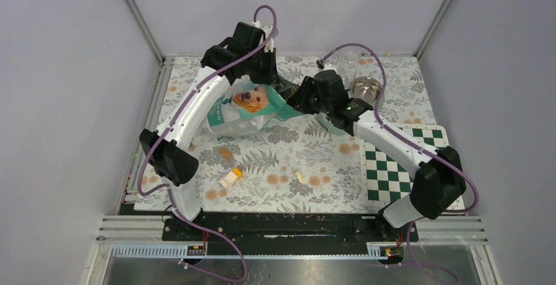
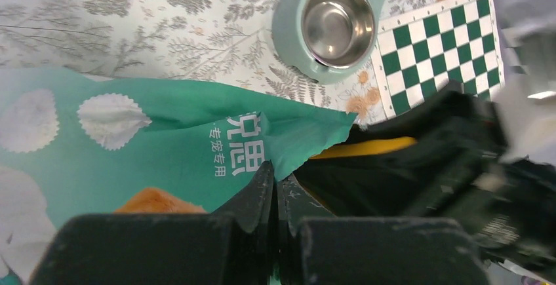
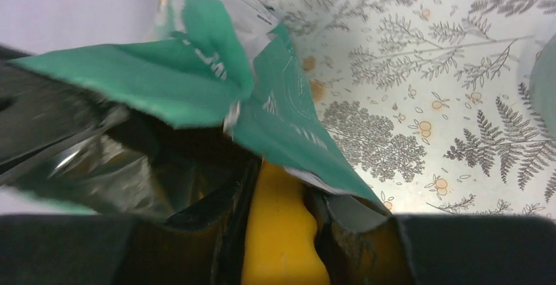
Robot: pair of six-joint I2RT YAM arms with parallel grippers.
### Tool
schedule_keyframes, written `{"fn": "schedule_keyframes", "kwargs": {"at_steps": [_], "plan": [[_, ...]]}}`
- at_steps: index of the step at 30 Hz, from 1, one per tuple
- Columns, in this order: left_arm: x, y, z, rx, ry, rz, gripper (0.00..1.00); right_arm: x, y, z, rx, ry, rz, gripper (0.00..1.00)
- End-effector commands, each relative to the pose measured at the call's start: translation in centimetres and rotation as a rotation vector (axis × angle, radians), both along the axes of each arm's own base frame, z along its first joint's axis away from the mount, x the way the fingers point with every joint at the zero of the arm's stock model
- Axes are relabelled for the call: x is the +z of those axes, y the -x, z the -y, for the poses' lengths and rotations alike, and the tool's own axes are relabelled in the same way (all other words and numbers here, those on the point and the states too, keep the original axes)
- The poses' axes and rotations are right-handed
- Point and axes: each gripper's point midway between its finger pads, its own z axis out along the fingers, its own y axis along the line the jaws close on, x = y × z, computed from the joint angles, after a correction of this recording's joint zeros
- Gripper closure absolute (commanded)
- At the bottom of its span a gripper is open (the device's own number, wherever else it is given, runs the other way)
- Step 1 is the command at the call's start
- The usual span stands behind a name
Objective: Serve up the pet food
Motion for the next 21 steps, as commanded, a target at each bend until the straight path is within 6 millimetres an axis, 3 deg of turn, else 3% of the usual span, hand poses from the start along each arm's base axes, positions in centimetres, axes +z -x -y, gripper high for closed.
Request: {"fn": "schedule_keyframes", "kwargs": {"at_steps": [1,7,12,17,21], "plan": [[3.6,-0.7,3.7,-0.078,0.147,0.093,1.00,0.5,-1.8,-2.0,0.004,-0.094,0.086,1.00],[3.5,-1.0,4.4,-0.083,0.171,0.088,1.00,-2.8,-1.3,-5.1,0.083,-0.245,-0.004,1.00],[4.4,-0.7,4.8,-0.089,0.213,0.093,1.00,-3.9,-1.1,-6.8,0.109,-0.426,-0.086,1.00],[5.1,-0.8,4.0,-0.069,0.192,0.127,1.00,-1.8,-1.7,-6.6,0.109,-0.607,-0.088,1.00],[5.4,-0.9,3.1,-0.055,0.163,0.152,1.00,0.6,-1.6,-4.7,0.080,-0.640,-0.053,1.00]]}}
